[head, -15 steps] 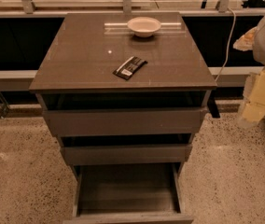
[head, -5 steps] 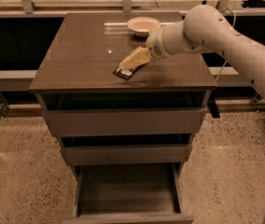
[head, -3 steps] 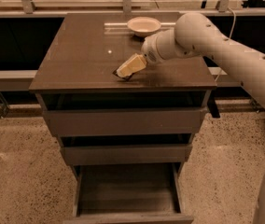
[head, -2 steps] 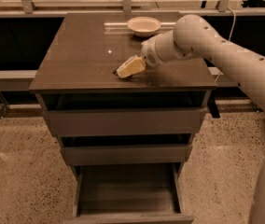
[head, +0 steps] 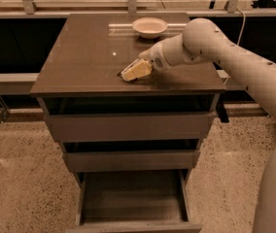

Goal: Place rxbar chocolate into bottom drawer

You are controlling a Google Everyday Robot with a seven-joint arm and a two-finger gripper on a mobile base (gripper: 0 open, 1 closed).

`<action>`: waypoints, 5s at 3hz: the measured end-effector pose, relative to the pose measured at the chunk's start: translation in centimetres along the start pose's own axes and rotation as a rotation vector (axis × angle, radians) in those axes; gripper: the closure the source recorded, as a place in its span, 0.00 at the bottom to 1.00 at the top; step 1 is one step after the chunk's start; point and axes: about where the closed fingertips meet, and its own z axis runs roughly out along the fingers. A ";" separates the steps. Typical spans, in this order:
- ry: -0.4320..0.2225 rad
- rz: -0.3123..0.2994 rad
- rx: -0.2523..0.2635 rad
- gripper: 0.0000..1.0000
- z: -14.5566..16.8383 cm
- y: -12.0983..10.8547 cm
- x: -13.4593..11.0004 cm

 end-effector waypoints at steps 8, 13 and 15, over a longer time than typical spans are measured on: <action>-0.003 0.018 -0.014 1.00 0.0 -0.2 0.1; -0.003 0.017 -0.014 1.00 0.0 -0.2 0.1; -0.003 0.017 -0.014 1.00 0.0 -0.2 0.1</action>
Offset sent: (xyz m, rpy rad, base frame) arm 0.0000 -0.0227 0.0486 0.0725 -0.0330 0.0678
